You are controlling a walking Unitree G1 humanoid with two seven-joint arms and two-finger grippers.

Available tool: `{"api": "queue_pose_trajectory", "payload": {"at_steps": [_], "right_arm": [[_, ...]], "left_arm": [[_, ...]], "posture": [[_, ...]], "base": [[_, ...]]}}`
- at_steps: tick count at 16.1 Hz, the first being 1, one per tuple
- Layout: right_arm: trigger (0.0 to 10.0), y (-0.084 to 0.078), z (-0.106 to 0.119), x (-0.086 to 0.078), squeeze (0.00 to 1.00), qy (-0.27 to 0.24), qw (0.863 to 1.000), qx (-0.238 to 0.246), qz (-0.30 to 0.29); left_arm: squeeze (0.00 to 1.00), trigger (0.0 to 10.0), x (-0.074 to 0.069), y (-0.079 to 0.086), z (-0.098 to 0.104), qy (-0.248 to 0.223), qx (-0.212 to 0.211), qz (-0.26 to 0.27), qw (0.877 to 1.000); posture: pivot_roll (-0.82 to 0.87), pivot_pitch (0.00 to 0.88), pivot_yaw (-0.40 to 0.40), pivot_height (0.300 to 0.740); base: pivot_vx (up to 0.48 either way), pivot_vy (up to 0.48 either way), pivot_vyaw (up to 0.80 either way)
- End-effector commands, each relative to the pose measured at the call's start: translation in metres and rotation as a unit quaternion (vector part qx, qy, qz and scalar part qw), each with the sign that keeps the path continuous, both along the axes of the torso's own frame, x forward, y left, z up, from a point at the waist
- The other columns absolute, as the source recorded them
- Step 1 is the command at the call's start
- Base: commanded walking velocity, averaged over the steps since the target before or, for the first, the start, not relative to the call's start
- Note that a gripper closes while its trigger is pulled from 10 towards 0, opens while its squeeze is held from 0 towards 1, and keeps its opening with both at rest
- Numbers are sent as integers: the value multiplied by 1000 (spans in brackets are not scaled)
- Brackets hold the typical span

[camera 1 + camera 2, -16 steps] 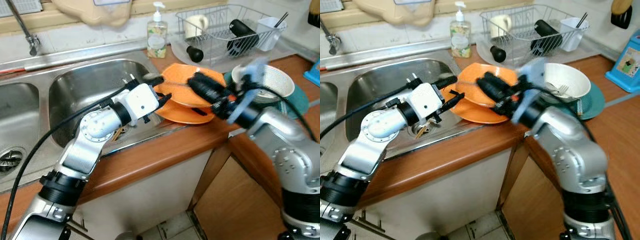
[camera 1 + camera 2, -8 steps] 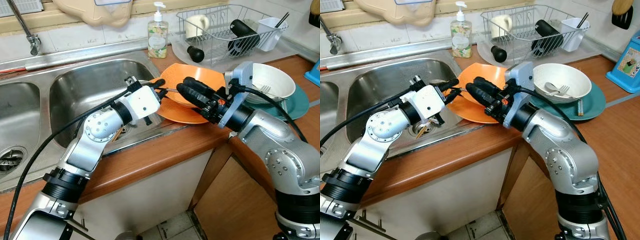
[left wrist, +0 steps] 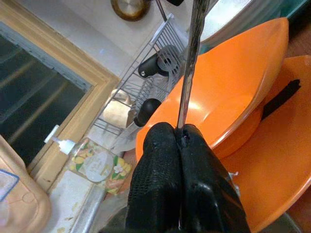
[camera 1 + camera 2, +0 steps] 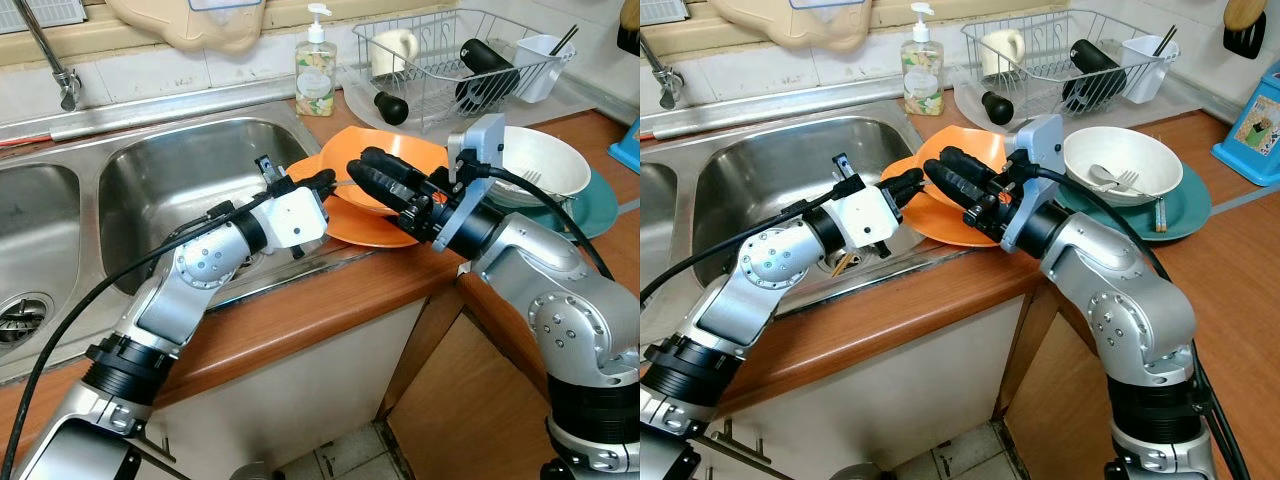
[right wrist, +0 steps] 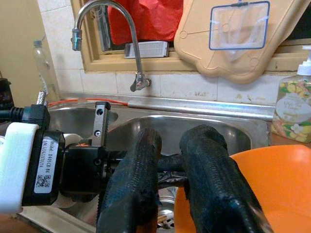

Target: Kitchen organization

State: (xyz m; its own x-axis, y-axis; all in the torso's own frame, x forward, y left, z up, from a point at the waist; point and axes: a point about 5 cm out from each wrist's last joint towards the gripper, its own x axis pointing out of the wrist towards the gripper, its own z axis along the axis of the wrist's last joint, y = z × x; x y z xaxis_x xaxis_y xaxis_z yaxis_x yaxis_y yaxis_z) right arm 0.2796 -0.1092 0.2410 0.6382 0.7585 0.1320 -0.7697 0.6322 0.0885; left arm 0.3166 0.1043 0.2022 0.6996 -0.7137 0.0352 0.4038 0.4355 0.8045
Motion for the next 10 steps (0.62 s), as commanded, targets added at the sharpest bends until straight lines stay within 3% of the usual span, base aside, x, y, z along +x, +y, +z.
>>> {"api": "queue_pose_trajectory", "payload": {"at_steps": [1,3,4,5,6,9,10], "right_arm": [[10000,7,3,-4,1000,-1,1000,2,26],[10000,7,5,-3,1000,-12,1000,-5,20],[10000,6,4,-3,0,-15,1000,-13,18],[10000,3,-2,-4,0,-17,999,-43,15],[10000,4,-14,-7,0,-24,994,-104,17],[10000,13,-17,-12,0,-18,995,-96,30],[10000,16,-18,-13,0,-18,995,-98,32]], "left_arm": [[0,0,8,14,9,-16,-3,36,999],[0,0,11,24,13,-23,0,60,998],[0,0,13,31,15,-25,-4,76,997],[0,0,18,45,18,-30,-16,111,993],[0,0,25,65,11,-19,6,165,986],[0,0,33,90,-11,29,55,222,973],[0,0,35,96,-18,50,47,242,968]], "posture": [[-56,0,23,740],[-56,0,23,740],[-56,0,23,740],[-57,0,23,740],[-62,0,25,740],[-62,0,22,740],[-62,0,22,740]], "base": [[0,0,0],[0,0,0],[0,0,0],[0,0,0],[0,0,0],[0,0,0],[0,0,0]]}}
